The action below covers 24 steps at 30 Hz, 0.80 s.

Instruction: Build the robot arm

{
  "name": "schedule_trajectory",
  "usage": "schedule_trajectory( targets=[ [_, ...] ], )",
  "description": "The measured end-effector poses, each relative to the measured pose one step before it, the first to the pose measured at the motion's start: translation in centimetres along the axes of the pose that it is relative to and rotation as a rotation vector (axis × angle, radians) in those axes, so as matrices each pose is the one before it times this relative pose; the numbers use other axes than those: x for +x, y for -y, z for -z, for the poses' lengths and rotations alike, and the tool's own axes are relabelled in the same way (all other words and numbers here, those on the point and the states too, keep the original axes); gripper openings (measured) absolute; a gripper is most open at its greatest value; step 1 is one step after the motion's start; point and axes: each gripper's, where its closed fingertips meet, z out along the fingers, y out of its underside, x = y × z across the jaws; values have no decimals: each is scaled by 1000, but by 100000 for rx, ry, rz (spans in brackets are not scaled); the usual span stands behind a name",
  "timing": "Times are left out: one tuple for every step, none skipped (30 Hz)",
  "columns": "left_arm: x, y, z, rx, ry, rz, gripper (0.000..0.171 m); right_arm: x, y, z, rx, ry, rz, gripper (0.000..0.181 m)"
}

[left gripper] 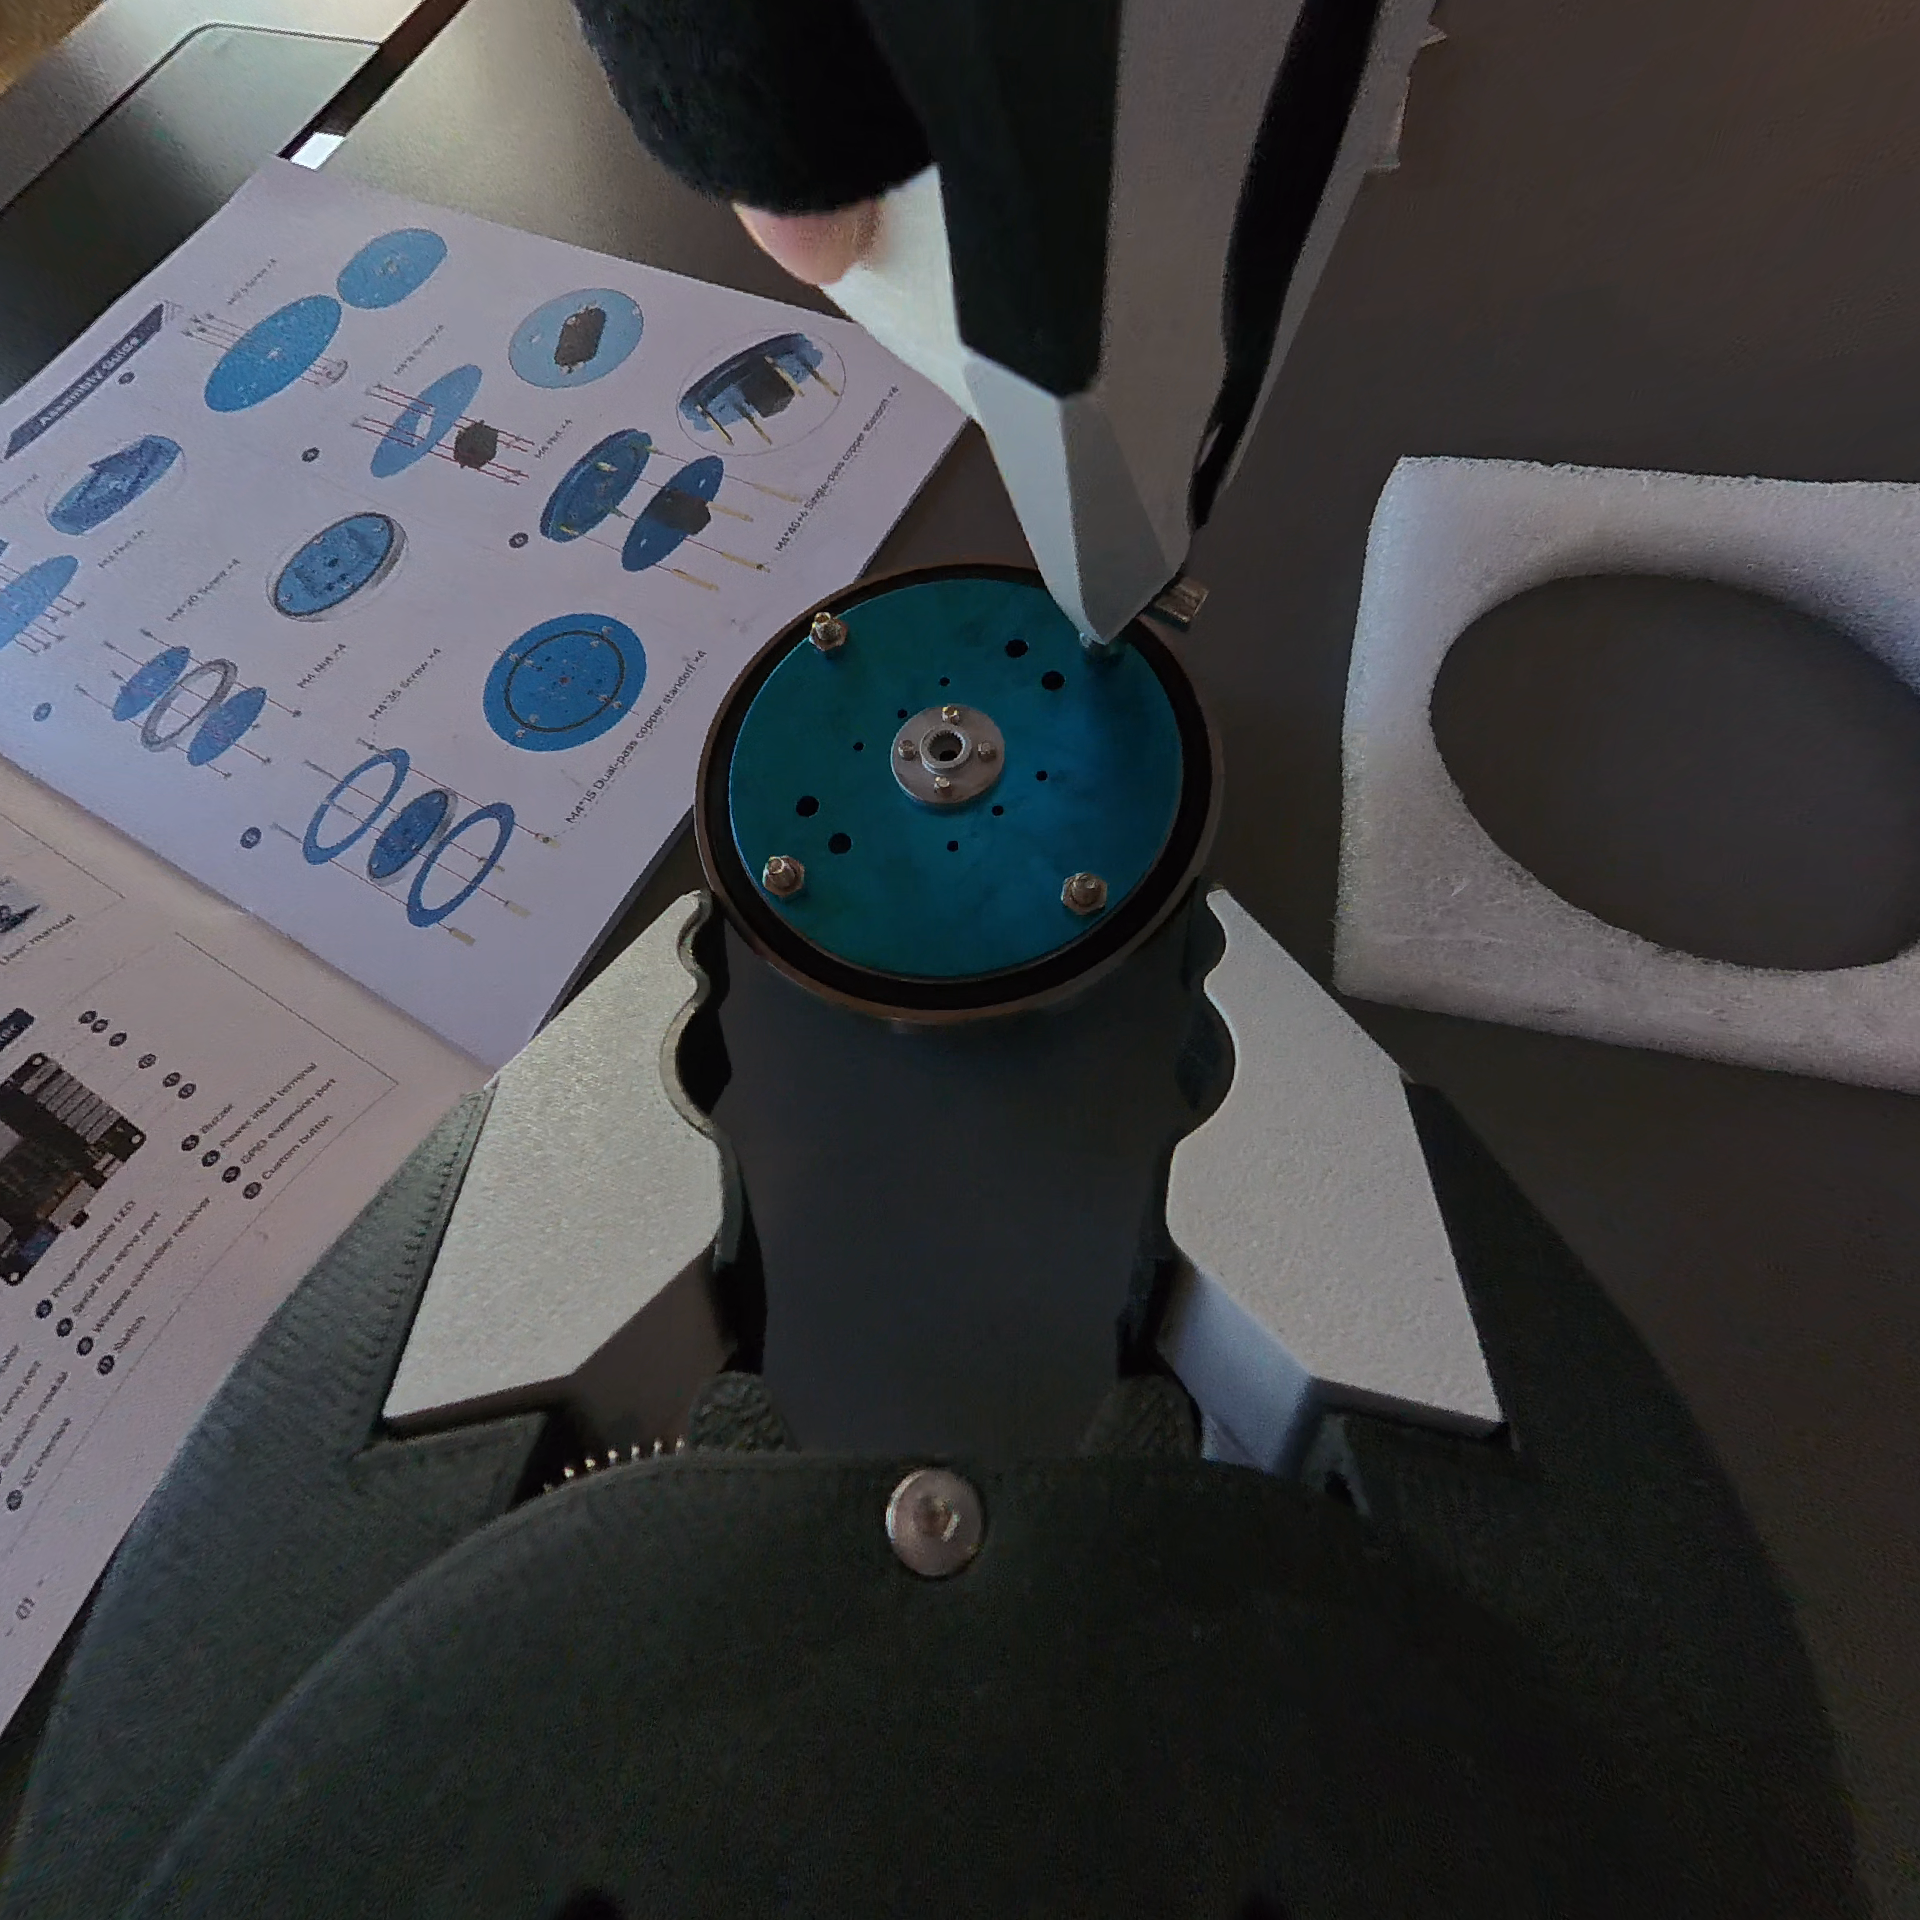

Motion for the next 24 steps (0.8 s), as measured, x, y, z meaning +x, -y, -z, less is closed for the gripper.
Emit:
schedule_trajectory(
  targets=[
    [-3,17,8,84,121,-86,88,22,11,3,1925,-1132,-2755,6],
    [-2,13,-1,71,215,-198,88,-11,4,5,1781,-1086,-3567,6],
    [-3,43,-7,140,404,-433,88,4,-7,11,1848,-1259,-2659,6],
    [-6,82,-35,273,537,-611,89,0,-21,14,1790,-1339,-2274,6],
    [-6,130,-62,388,701,-572,90,-8,-12,3,1566,-1272,-2043,6],
    [-9,202,-82,665,954,-580,91,8,14,3,1326,-1101,-2238,6],
    [15,166,-115,323,1299,-847,93,-3,15,5,905,-800,-2231,6],
    [-10,-2,-150,-694,1368,-1316,93,22,48,-10,928,-787,-1986,6],
    [-17,-86,-105,-901,1376,-1267,93,29,13,1,759,-262,-3623,6],
    [-5,-37,-40,-436,906,-757,94,24,-13,-6,525,433,-5360,6],
    [-12,-10,-5,-110,253,-100,93,24,25,-6,743,461,-5439,6],
    [4,-5,12,-2,-110,271,93,24,3,4,748,107,-4584,6],
    [-22,-3,-7,-34,72,119,93,33,-20,-1,436,-617,-3337,6],
    [-14,1,-2,-29,154,7,93,32,-17,7,228,-1055,-2647,6],
    [-12,-3,2,-24,114,56,93,33,-21,7,140,-1003,-3264,6],
    [-6,-2,-4,-38,63,138,93,24,-16,3,204,-632,-4267,6],
    [0,-3,1,-19,38,73,93,17,1,-5,636,-543,-3822,6],
    [-4,-3,7,0,55,-42,93,28,2,6,957,-881,-2414,6],
    [-10,-2,-2,-3,-9,34,93,24,-7,8,1150,-1022,-1976,6],
    [-1,-7,5,-10,-20,42,93,18,3,0,980,-586,-3090,6],
    [0,2,-6,-11,-17,59,93,17,-22,9,727,-501,-2587,6],
    [0,3,-3,-17,51,5,93,15,2,1,850,-780,-1666,6],
    [2,-13,2,-15,54,10,93,12,0,1,1044,-992,-1458,6],
    [-5,0,-5,-26,29,74,93,16,7,6,1117,-919,-1700,6]
  ],
)
